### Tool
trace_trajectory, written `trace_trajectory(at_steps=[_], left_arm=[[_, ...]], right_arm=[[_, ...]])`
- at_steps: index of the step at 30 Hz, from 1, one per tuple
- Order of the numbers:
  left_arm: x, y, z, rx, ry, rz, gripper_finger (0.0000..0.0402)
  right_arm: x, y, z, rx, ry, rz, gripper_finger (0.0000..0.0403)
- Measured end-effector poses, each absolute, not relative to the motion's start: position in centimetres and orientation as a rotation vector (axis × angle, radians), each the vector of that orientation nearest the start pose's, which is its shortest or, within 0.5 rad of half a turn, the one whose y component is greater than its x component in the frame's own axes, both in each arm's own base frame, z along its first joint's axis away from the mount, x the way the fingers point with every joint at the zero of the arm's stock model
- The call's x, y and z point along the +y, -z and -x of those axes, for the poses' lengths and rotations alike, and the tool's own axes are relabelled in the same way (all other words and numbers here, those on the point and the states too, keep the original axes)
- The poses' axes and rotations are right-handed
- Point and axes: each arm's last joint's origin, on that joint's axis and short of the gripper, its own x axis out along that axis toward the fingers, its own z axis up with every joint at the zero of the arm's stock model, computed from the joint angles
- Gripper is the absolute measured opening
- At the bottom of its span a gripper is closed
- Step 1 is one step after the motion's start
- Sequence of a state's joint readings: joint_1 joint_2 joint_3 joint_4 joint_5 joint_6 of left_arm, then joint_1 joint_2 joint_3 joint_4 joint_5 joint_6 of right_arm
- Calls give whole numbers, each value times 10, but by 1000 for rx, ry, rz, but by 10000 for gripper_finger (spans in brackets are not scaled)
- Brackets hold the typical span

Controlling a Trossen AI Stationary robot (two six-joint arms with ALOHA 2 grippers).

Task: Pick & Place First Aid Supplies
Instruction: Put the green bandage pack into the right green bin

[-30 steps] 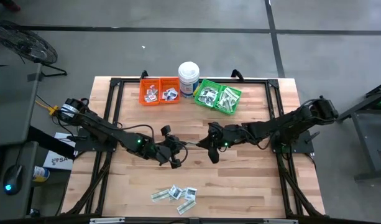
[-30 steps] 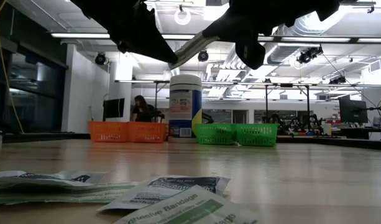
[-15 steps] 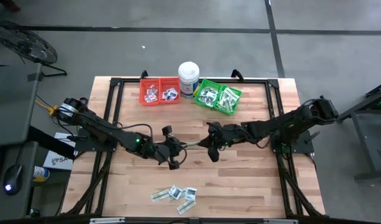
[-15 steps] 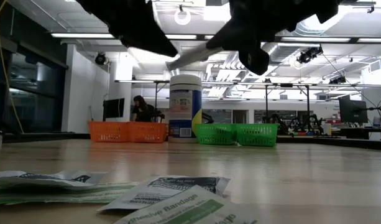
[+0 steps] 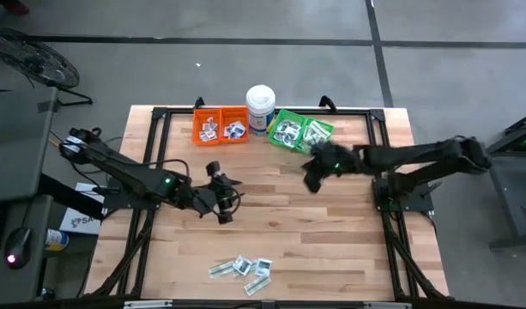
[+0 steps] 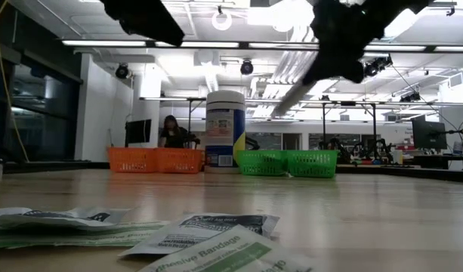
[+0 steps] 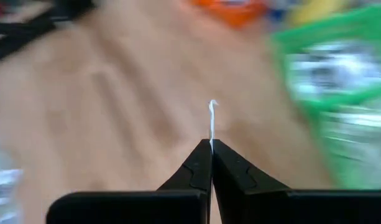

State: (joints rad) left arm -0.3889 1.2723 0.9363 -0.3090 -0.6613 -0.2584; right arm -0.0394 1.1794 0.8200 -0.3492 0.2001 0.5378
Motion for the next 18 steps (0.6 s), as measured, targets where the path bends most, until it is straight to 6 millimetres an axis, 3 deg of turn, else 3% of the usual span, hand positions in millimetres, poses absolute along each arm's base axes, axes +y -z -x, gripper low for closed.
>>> trace_trajectory(at_steps=[8,13,18], left_arm=[[-93,-279,-243,501,-406,-138,159],[-96,-279,-241,484,-419,-142,159],[-96,-279,-242,482,-422,-118,159]], right_arm=[[-72,-274,-186,651,700,-423,0],[-105,-269,-176,672,787,-460,0],[-136,-255,-179,706,774,-476,0]])
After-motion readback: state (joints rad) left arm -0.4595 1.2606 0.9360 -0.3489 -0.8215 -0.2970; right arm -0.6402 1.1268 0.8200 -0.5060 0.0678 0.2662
